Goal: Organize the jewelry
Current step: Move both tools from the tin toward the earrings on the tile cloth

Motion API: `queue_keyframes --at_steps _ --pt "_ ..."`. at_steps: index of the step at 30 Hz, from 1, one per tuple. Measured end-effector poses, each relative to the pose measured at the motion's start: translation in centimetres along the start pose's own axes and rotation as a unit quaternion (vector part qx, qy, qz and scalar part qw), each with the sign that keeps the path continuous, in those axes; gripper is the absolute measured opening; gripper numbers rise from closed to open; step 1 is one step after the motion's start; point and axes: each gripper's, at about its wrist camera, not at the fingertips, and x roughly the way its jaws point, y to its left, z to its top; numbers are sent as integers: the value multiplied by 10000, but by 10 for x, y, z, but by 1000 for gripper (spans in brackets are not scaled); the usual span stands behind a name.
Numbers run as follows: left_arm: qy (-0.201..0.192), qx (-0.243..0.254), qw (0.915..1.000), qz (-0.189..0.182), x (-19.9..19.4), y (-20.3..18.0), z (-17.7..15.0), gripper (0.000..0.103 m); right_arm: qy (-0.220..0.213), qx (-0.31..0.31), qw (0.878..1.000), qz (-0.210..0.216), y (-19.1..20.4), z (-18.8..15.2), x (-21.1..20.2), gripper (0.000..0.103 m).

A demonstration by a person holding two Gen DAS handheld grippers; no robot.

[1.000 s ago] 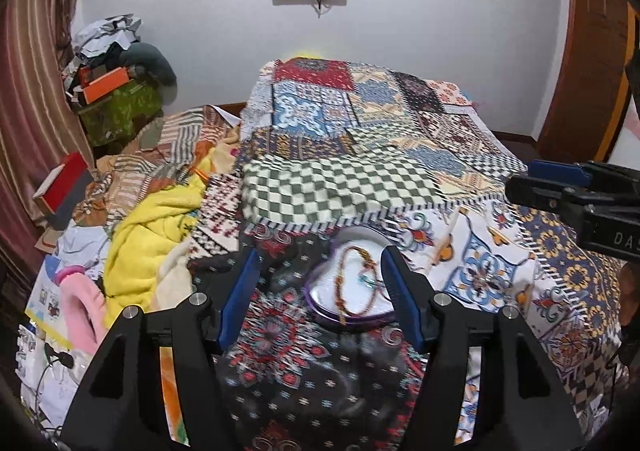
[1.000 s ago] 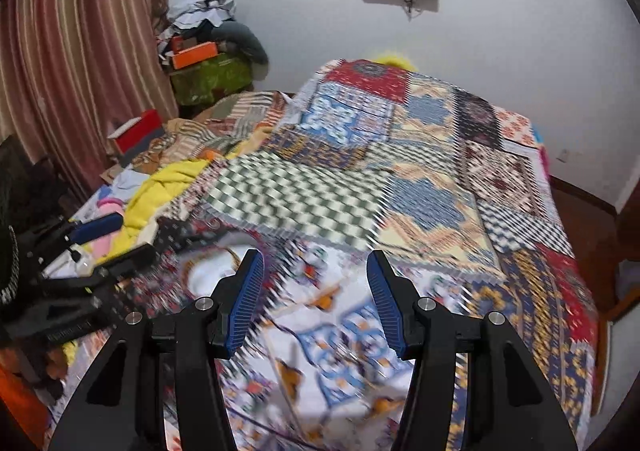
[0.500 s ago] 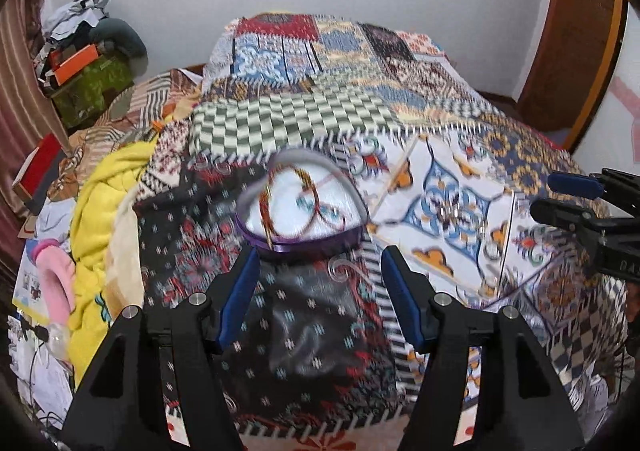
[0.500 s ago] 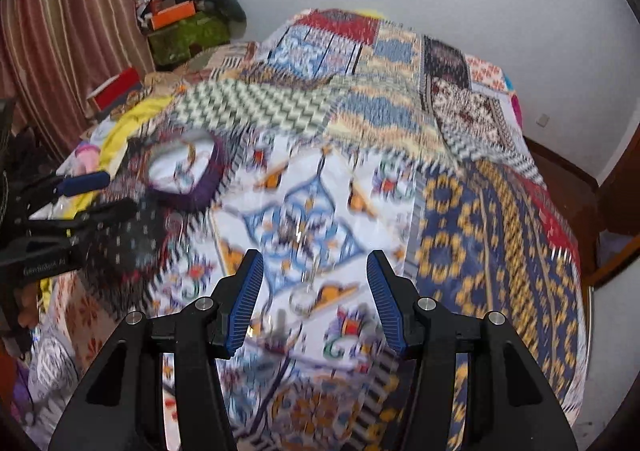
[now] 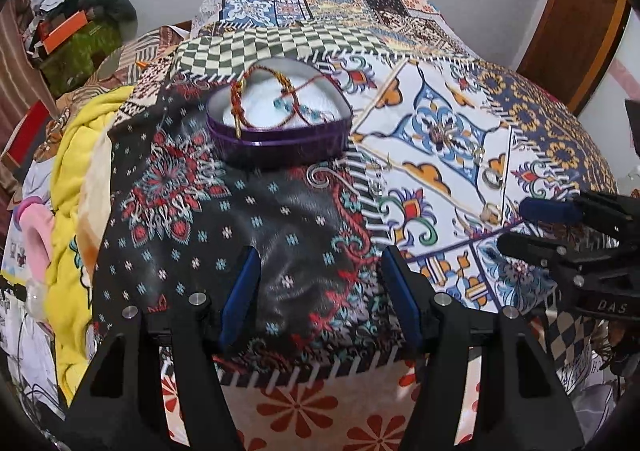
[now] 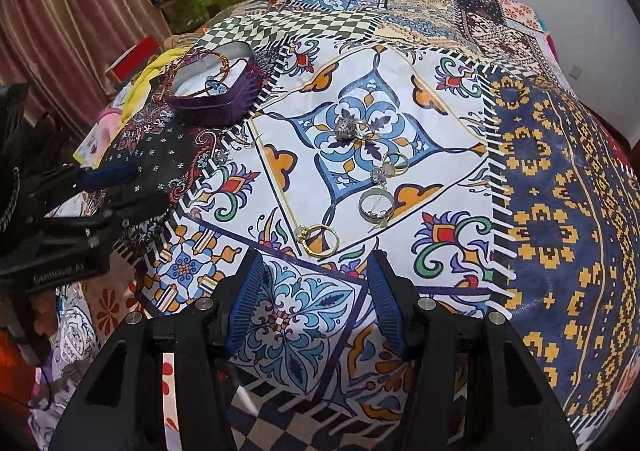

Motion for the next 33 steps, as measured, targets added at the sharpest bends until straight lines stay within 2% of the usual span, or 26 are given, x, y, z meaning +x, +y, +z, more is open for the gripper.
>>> queue_keyframes --at_steps 6,8,17,27,29,30,32,33 --pt "-32 19 10000 43 0 -2 -1 62 -45 -52 10000 -58 3 -3 2 49" --pt "-51 24 10000 31 0 -1 1 62 -38 -95 9999 -90 5 -1 6 38" --pt "-73 -37 10000 -15 4 2 7 62 -74 85 9999 114 -1 3 12 7" --pt "-97 88 9994 -307 14 -11 23 62 -186 117 9997 104 -8 6 -1 7" --pt "-98 114 9993 -343 19 -15 25 57 -120 95 9998 102 -7 6 -4 8" --pt "-75 115 9993 -359 21 -16 26 54 -70 95 9999 126 -7 5 -4 10" --pt "-12 102 9992 -398 28 -17 28 45 -7 120 9998 137 -9 5 -5 28" --pt "-22 99 9992 -381 30 -17 29 45 -27 145 9998 128 -10 5 -6 33"
